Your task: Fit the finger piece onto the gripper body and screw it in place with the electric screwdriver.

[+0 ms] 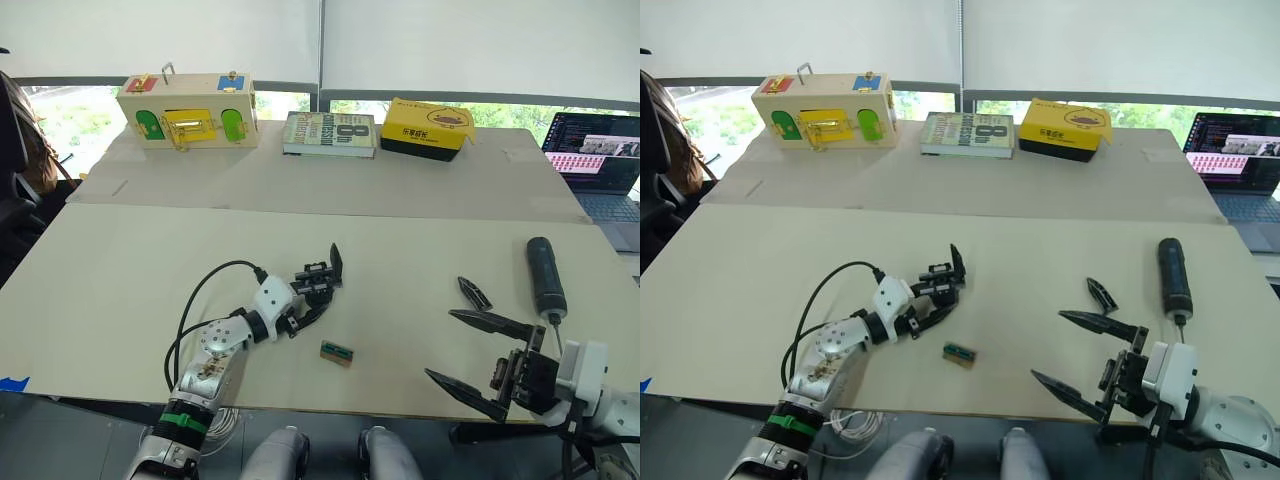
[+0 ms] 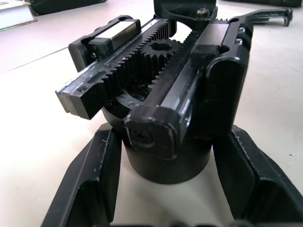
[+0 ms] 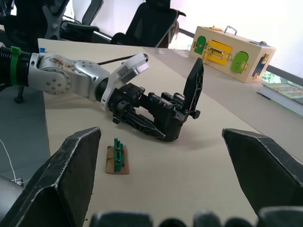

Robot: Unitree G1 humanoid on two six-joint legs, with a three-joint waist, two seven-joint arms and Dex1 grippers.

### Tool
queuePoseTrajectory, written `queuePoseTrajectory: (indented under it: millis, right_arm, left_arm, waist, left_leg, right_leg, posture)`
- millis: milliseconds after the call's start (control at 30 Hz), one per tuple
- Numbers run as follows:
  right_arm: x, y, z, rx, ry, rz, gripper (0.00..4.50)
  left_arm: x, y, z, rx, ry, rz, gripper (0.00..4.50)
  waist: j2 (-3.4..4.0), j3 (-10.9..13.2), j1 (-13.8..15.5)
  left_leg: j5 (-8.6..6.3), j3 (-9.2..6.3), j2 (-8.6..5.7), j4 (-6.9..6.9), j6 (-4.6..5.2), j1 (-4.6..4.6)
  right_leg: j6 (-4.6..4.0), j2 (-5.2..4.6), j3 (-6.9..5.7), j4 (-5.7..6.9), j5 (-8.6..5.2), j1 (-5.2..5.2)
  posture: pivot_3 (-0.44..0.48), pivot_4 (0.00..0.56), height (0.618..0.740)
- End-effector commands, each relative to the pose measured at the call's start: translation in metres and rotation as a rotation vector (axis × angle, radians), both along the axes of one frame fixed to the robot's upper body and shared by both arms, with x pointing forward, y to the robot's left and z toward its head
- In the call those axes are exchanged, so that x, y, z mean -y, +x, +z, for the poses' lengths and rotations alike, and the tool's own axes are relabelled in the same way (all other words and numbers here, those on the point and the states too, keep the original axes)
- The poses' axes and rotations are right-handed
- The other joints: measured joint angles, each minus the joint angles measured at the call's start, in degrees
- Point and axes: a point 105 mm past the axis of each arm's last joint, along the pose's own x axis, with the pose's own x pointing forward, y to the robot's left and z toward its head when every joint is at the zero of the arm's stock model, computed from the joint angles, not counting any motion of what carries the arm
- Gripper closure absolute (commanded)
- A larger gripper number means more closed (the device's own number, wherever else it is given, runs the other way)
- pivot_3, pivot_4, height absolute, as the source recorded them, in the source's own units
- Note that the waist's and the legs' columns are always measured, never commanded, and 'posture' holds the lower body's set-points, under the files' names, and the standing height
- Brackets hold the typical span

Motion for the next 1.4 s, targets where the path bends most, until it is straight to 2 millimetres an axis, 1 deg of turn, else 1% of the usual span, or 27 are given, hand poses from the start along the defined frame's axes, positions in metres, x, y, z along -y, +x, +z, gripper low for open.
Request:
queuePoseTrajectory:
  millis: [33, 200, 300, 367, 600, 667, 700, 733, 767, 933, 1000, 1100, 1167, 1233, 1333, 1400]
  right_arm:
    - [-0.004, -0.006, 0.014, 0.076, 0.001, 0.016, 0.00]
    - [-0.003, -0.007, 0.013, 0.071, -0.004, 0.019, 0.00]
    - [-0.002, -0.008, 0.013, 0.067, -0.008, 0.021, 0.00]
    - [-0.002, -0.008, 0.012, 0.064, -0.010, 0.025, 0.00]
    - [-0.001, -0.008, 0.012, 0.063, -0.014, 0.033, 0.00]
    - [-0.001, -0.007, 0.012, 0.063, -0.015, 0.030, 0.00]
    - [0.000, -0.007, 0.012, 0.063, -0.015, 0.029, 0.00]
    - [0.000, -0.007, 0.011, 0.063, -0.015, 0.029, 0.00]
    - [0.000, -0.007, 0.011, 0.063, -0.015, 0.028, 0.00]
    - [-0.002, -0.007, 0.010, 0.061, -0.011, 0.031, 0.00]
    - [-0.002, -0.009, 0.009, 0.058, -0.008, 0.029, 0.00]
    - [-0.003, -0.010, 0.008, 0.054, -0.004, 0.026, 0.00]
    - [-0.003, -0.012, 0.008, 0.050, -0.001, 0.024, 0.00]
    - [-0.003, -0.014, 0.007, 0.045, 0.000, 0.024, 0.00]
    - [-0.004, -0.015, 0.007, 0.041, 0.001, 0.022, 0.00]
    - [-0.004, -0.014, 0.007, 0.041, 0.001, 0.021, 0.00]
  left_arm:
    - [0.010, -0.003, -0.001, 0.003, 0.003, -0.040, 2.18]
    - [0.009, -0.005, -0.013, -0.058, 0.043, -0.053, 2.18]
    - [0.006, -0.004, -0.018, -0.068, 0.096, -0.062, 2.18]
    - [0.004, -0.004, -0.019, -0.087, 0.100, -0.057, 2.18]
    - [-0.012, -0.008, -0.035, -0.181, 0.122, -0.039, 2.18]
    - [-0.013, -0.010, -0.035, -0.189, 0.116, -0.042, 1.10]
    - [-0.014, -0.010, -0.035, -0.192, 0.112, -0.042, 0.75]
    - [-0.016, -0.011, -0.034, -0.204, 0.102, -0.050, 0.23]
    - [-0.017, -0.012, -0.033, -0.213, 0.095, -0.057, 0.07]
    - [-0.046, -0.017, -0.031, -0.252, 0.106, -0.112, 0.07]
    - [-0.059, -0.016, -0.022, -0.247, 0.098, -0.140, 0.07]
    - [-0.073, -0.009, -0.013, -0.236, 0.100, -0.171, 0.07]
    - [-0.077, -0.006, -0.007, -0.205, 0.116, -0.224, 0.07]
    - [-0.076, 0.003, 0.000, -0.184, 0.115, -0.246, 0.07]
    - [-0.066, 0.012, 0.009, -0.139, 0.146, -0.336, 0.07]
    - [-0.058, 0.015, 0.010, -0.130, 0.174, -0.395, 0.07]
  waist:
    - [0.05, 0.0, 0.1]
    - [0.33, -0.2, 0.6]
    - [0.45, -0.3, 0.6]
    - [0.45, -0.3, 0.6]
    - [0.51, -0.4, 0.2]
    - [0.56, -0.4, -0.2]
    - [0.61, -0.4, -0.3]
    - [0.67, -0.5, -0.3]
    - [0.73, -0.5, -0.5]
    - [0.79, -0.6, -1.3]
    - [0.81, -0.6, -1.4]
    - [0.81, -0.6, -1.2]
    - [0.81, -0.6, -1.1]
    - [0.79, -0.6, -0.9]
    - [0.66, -0.5, -0.5]
    - [0.63, -0.5, -0.2]
  left_leg:
    - [0.00, 0.00, -0.01, 0.00, 0.00, 0.00]
    - [0.00, 0.00, 0.00, 0.00, 0.00, 0.05]
    - [0.00, 0.01, 0.00, 0.00, 0.01, 0.09]
    - [0.00, 0.01, 0.02, 0.00, 0.01, 0.13]
    - [-0.02, 0.01, 0.08, 0.00, 0.01, 0.35]
    - [-0.02, 0.01, 0.09, 0.00, 0.01, 0.37]
    - [-0.02, 0.01, 0.09, 0.00, 0.01, 0.37]
    - [-0.01, 0.01, 0.09, 0.00, 0.01, 0.38]
    - [-0.02, 0.02, 0.09, 0.00, 0.01, 0.40]
    - [-0.01, 0.02, 0.14, -0.01, 0.01, 0.41]
    - [-0.01, 0.02, 0.17, -0.01, 0.01, 0.44]
    - [-0.01, 0.02, 0.20, -0.01, 0.01, 0.45]
    - [-0.01, 0.01, 0.20, -0.01, 0.00, 0.44]
    - [-0.01, 0.01, 0.17, -0.01, 0.00, 0.45]
    - [0.00, 0.01, 0.10, 0.00, 0.01, 0.39]
    - [0.00, 0.01, 0.03, 0.00, 0.02, 0.35]
  right_leg:
    - [-0.01, 0.00, 0.00, -0.01, 0.01, 0.00]
    - [0.10, -0.01, 0.00, -0.01, -0.07, 0.03]
    - [0.14, -0.01, 0.01, 0.00, -0.09, 0.07]
    - [0.17, -0.01, 0.02, 0.00, -0.11, 0.10]
    - [0.34, -0.05, 0.05, 0.00, -0.24, 0.16]
    - [0.34, -0.06, 0.05, 0.00, -0.24, 0.16]
    - [0.34, -0.06, 0.06, 0.00, -0.24, 0.18]
    - [0.34, -0.06, 0.07, 0.01, -0.24, 0.22]
    - [0.34, -0.06, 0.07, 0.01, -0.24, 0.22]
    - [0.26, -0.03, 0.09, 0.10, -0.30, 0.24]
    - [0.22, -0.02, 0.10, 0.15, -0.32, 0.23]
    - [0.20, 0.00, 0.10, 0.19, -0.33, 0.19]
    - [0.20, -0.01, 0.08, 0.19, -0.33, 0.11]
    - [0.20, -0.02, 0.07, 0.18, -0.33, 0.11]
    - [0.22, -0.01, 0.05, 0.11, -0.31, 0.07]
    - [0.19, 0.03, 0.03, 0.06, -0.26, 0.04]
  posture:
    - [0.000, 0.150, 0.740]
    - [0.000, 0.150, 0.740]
    - [0.000, 0.150, 0.740]
    - [0.000, 0.150, 0.740]
    - [0.000, 0.150, 0.740]
    - [0.000, 0.150, 0.740]
    - [0.000, 0.150, 0.740]
    - [0.000, 0.150, 0.740]
    - [0.000, 0.150, 0.740]
    - [0.000, 0.150, 0.740]
    - [0.000, 0.150, 0.740]
    - [0.000, 0.150, 0.740]
    - [0.000, 0.150, 0.740]
    - [0.000, 0.150, 0.740]
    - [0.000, 0.150, 0.740]
    - [0.000, 0.150, 0.740]
